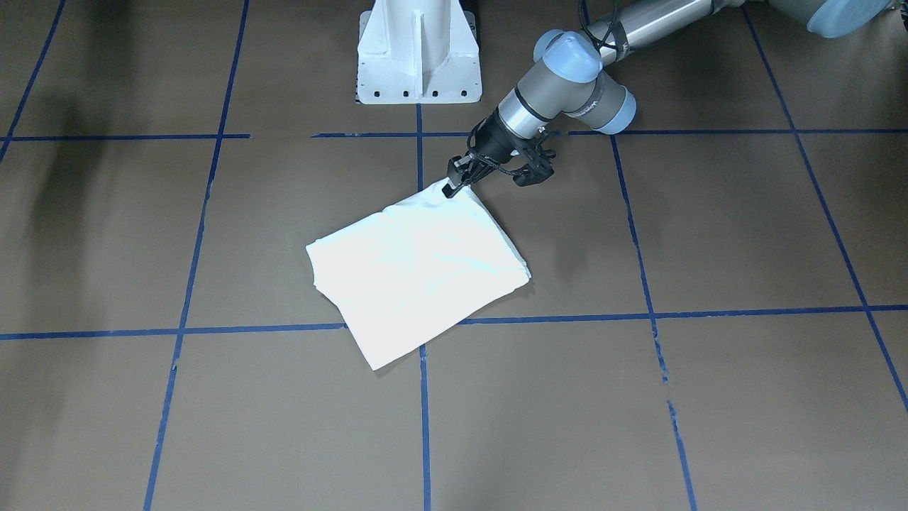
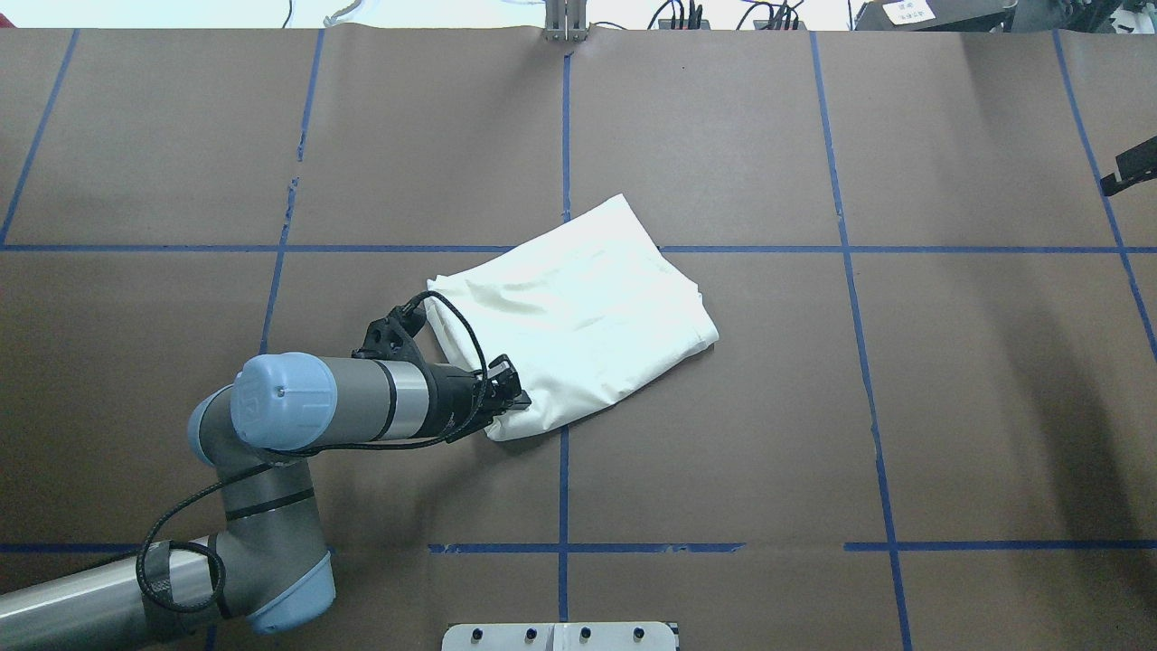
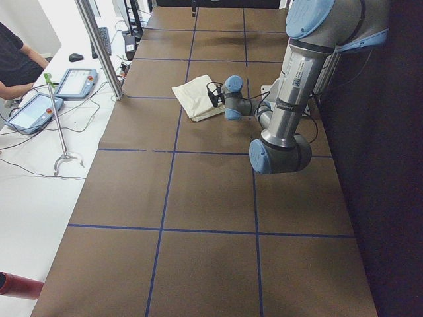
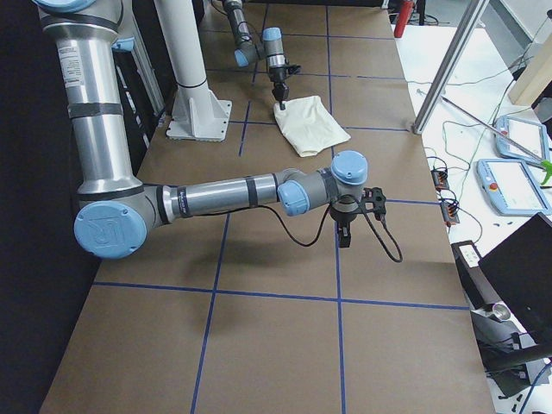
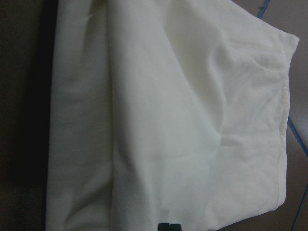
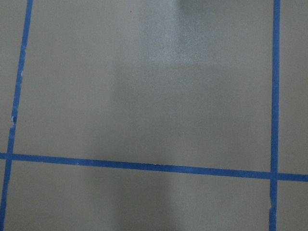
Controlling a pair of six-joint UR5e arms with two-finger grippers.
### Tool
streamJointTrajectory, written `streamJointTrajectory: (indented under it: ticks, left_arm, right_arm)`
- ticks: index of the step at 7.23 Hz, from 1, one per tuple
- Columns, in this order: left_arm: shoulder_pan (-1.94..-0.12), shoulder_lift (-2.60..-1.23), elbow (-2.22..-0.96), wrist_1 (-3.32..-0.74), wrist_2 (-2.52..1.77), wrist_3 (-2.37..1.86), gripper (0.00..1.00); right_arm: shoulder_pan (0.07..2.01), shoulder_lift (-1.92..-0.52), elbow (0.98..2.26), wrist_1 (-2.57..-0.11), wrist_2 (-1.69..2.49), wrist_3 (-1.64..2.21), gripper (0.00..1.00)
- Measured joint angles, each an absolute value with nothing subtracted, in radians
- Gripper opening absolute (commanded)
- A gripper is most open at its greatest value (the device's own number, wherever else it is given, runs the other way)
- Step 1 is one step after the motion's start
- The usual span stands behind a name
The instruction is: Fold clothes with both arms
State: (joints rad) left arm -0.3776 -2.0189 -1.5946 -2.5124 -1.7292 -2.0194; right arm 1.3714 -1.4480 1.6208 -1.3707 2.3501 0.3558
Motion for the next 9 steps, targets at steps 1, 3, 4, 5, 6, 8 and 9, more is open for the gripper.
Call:
streamJointTrajectory:
  ticks: [1, 3, 4, 5, 6, 8, 9]
  left_arm:
    - [-0.370, -2.020, -1.595, -2.489, -1.729, -2.016, 0.00]
    - [-0.363, -2.017, -1.596, -2.463, -1.728, -2.013, 0.00]
    - [-0.357, -2.017, -1.598, -2.444, -1.727, -2.012, 0.00]
    - [-0.354, -2.017, -1.602, -2.429, -1.727, -2.009, 0.00]
    - [-0.356, -2.017, -1.613, -2.414, -1.729, -1.998, 0.00]
    - [-0.376, -2.017, -1.705, -2.298, -1.735, -1.908, 0.32]
    - [-0.399, -2.018, -1.765, -2.218, -1.738, -1.843, 0.99]
  right_arm:
    - [1.371, -1.447, 1.621, -1.375, 2.350, 0.356, 1.00]
    - [1.371, -1.447, 1.622, -1.377, 2.350, 0.358, 1.00]
    - [1.371, -1.447, 1.622, -1.377, 2.350, 0.360, 1.00]
    - [1.371, -1.447, 1.622, -1.377, 2.350, 0.361, 1.00]
    - [1.371, -1.447, 1.622, -1.378, 2.350, 0.362, 1.00]
    - [1.371, -1.447, 1.622, -1.377, 2.350, 0.362, 1.00]
    - [1.372, -1.448, 1.623, -1.378, 2.350, 0.362, 1.00]
